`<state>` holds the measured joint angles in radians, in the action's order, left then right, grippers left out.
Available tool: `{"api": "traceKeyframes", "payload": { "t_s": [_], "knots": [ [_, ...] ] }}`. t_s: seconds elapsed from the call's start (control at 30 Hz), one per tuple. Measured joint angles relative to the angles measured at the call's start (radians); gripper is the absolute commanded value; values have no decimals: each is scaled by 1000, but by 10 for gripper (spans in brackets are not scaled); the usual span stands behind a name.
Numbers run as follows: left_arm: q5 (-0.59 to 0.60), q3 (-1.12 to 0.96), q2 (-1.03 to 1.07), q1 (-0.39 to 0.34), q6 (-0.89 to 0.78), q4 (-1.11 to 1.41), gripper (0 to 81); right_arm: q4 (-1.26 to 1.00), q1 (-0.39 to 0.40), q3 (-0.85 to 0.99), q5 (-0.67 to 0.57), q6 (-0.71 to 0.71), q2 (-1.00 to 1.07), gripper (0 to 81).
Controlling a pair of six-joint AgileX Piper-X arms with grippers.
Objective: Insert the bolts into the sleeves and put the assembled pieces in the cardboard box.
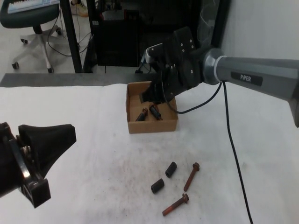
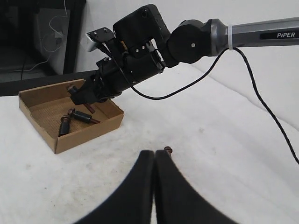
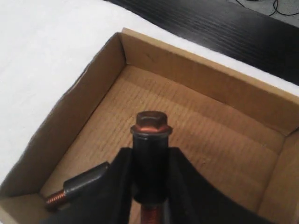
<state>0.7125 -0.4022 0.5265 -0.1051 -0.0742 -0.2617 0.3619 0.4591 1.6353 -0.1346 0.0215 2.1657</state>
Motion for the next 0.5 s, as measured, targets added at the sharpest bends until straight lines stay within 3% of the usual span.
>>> {"api": "traceKeyframes", "payload": {
  "t_s": [0.07, 0.23, 0.27, 0.5],
  "knots": [
    [0, 0, 0, 0, 0, 0, 3, -16, 0, 0, 0, 4, 2, 95],
    [0, 0, 0, 0, 0, 0, 3, -48, 0, 4, -31, 17, 2, 384],
    [0, 0, 0, 0, 0, 0, 3, -50, 0, 4, -32, 17, 2, 408],
    [27, 0, 0, 0, 0, 0, 3, -34, 0, 4, -5, 20, 2, 373]
  ]
}}
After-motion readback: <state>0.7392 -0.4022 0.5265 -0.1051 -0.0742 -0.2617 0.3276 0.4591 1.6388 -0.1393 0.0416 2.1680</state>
